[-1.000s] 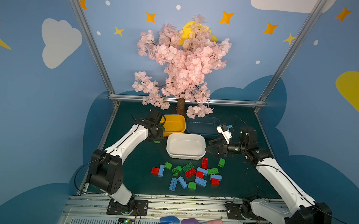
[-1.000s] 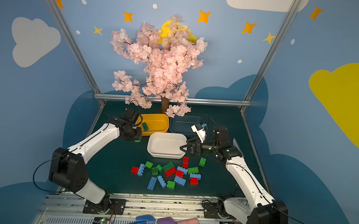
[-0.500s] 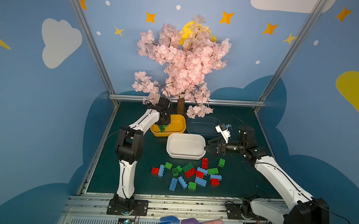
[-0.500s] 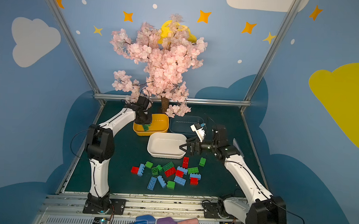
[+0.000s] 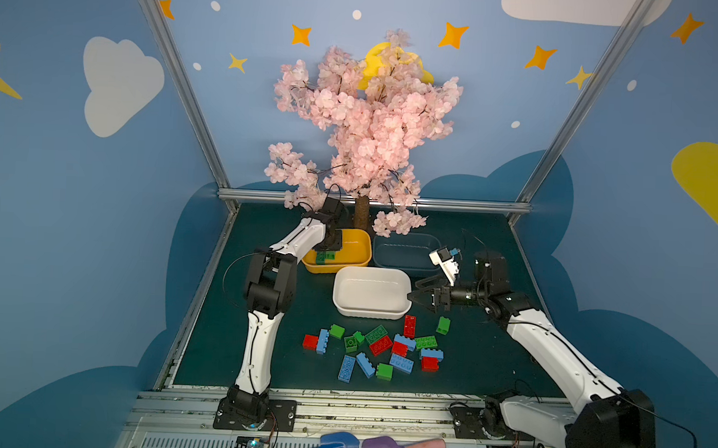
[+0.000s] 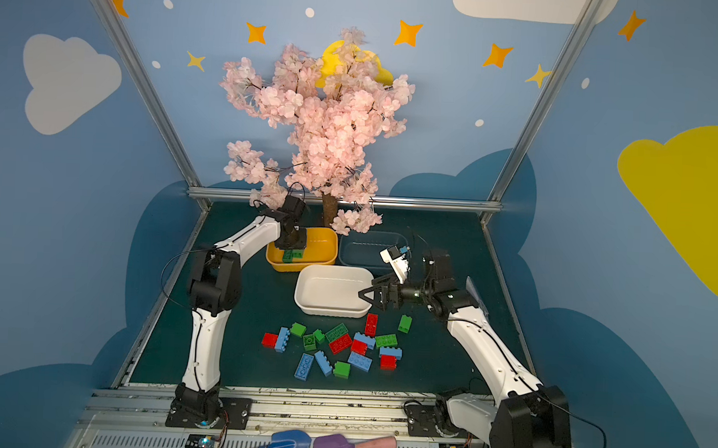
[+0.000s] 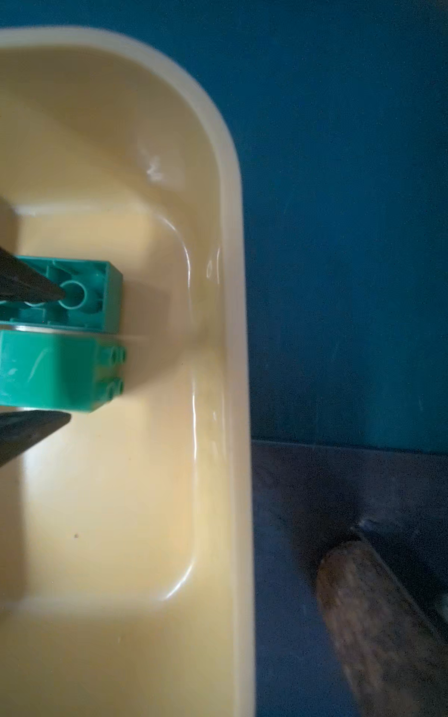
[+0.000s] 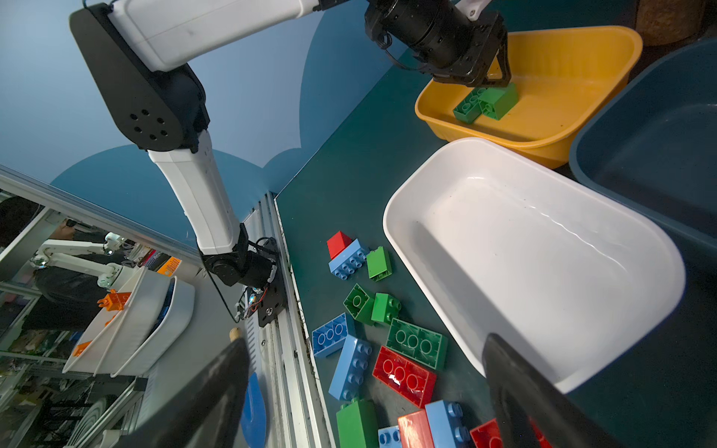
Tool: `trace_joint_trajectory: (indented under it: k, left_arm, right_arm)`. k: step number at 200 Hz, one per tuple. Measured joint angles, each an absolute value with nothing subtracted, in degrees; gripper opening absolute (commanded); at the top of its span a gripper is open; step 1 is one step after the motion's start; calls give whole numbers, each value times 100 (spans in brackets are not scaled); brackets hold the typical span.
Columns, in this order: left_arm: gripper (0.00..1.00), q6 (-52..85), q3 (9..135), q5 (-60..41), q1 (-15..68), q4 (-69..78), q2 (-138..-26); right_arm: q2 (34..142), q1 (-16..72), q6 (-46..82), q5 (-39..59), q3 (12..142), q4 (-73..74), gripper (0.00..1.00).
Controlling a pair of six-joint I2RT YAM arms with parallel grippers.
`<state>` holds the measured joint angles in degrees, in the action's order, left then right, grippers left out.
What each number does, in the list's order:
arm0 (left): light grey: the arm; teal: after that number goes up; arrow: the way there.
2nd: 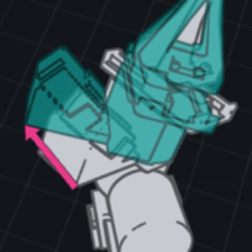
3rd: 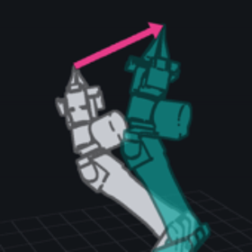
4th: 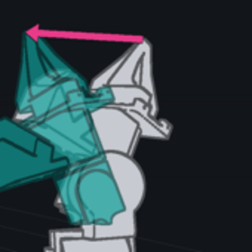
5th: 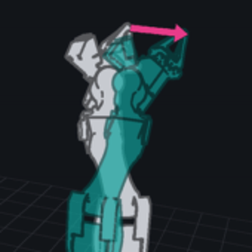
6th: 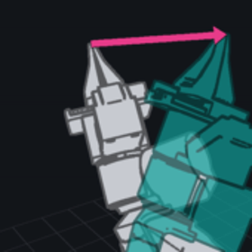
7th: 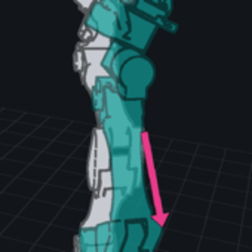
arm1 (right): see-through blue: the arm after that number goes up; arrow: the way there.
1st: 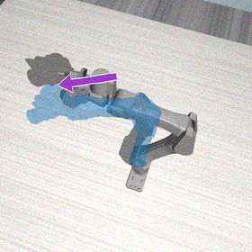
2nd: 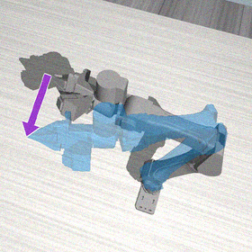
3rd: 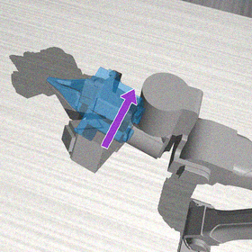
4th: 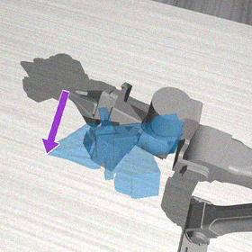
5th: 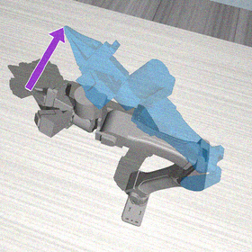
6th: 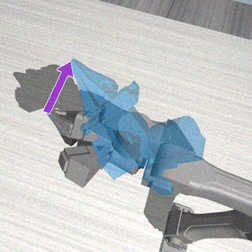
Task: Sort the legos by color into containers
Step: 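Lift the green brick with the left gripper and release it into the yellow tub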
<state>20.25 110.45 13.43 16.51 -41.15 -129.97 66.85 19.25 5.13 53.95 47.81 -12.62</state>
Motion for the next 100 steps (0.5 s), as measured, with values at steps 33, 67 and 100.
trace_joint_trajectory:
  k: [33,67,100]
  left_arm:
    - [65,1896,11034,1393,1682,-4272,-12755]
    - [76,1839,10602,1260,1743,-4523,-11880]
    - [81,1931,9327,1009,1879,-4609,-10451]
  right_arm:
    - [6685,1931,510,5406,4790,-1264,92]
    - [6683,1935,491,5408,4790,-1284,92]
    - [6648,1949,454,5443,4790,-1343,92]
